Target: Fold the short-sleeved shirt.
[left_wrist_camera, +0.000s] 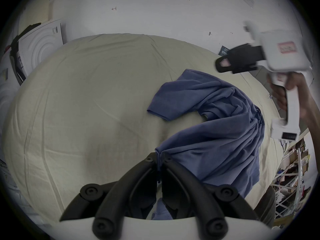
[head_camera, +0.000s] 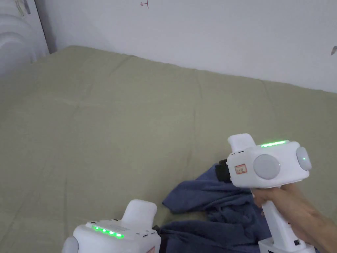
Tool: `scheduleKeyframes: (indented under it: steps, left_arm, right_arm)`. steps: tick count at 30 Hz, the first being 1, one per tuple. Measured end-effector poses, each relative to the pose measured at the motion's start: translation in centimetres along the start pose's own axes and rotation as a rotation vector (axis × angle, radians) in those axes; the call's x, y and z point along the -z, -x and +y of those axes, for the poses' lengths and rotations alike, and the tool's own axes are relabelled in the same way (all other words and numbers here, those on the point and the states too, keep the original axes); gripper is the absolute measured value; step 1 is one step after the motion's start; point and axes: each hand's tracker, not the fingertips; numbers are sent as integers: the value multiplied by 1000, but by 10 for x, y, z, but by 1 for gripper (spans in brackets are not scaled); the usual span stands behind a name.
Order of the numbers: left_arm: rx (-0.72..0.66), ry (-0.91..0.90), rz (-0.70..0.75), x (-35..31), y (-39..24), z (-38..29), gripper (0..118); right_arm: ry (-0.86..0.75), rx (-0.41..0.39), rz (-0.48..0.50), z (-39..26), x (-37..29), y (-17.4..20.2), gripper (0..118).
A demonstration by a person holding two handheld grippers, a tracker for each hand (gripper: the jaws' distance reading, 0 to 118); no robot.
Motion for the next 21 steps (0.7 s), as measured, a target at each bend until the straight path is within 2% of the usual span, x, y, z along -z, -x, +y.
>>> scheduleKeyframes:
  steps: [1, 2, 3, 7, 11, 13, 14, 15, 16, 17, 18, 19, 21]
  left_arm:
    - [-6, 0, -7, 0, 0, 1, 0]
    - [-6, 2, -12, 0, 0, 2, 0]
    - [-7, 0, -16, -1, 0, 2, 0]
    - [-4, -5, -25, 8, 17, 2, 1]
    - [-30, -4, -39, 8, 16, 5, 0]
    - [-28, -7, -36, 6, 11, 2, 0]
    - [-32, -5, -38, 6, 11, 3, 0]
    - [-32, 0, -39, 7, 12, 5, 0]
    - [-30, -2, -37, 7, 11, 4, 0]
    - [-34, 0, -40, 7, 11, 4, 0]
    - [-36, 5, -38, 6, 11, 6, 0]
    - [-37, 6, -37, 6, 11, 7, 0]
    - [-44, 6, -36, 2, 9, 6, 0]
  right_arm:
    - [46, 10, 7, 5, 10, 0, 85]
    - [80, 24, 17, 6, 18, 0, 109]
    - [58, 22, 10, 9, 22, -1, 112]
    - [88, 0, -36, 19, 35, -3, 112]
    - [191, -117, -97, 16, 61, 3, 112]
    - [230, -143, -113, 7, 73, 9, 109]
    - [200, -107, -105, 5, 71, 9, 105]
    - [191, -52, -89, 6, 68, 7, 94]
    - [198, -17, -30, 6, 64, 3, 71]
    - [173, -16, -21, 6, 58, 4, 34]
    - [131, -49, -80, 2, 44, 10, 6]
    - [107, -90, -161, 1, 41, 11, 6]
    - [114, -58, -115, -3, 36, 0, 6]
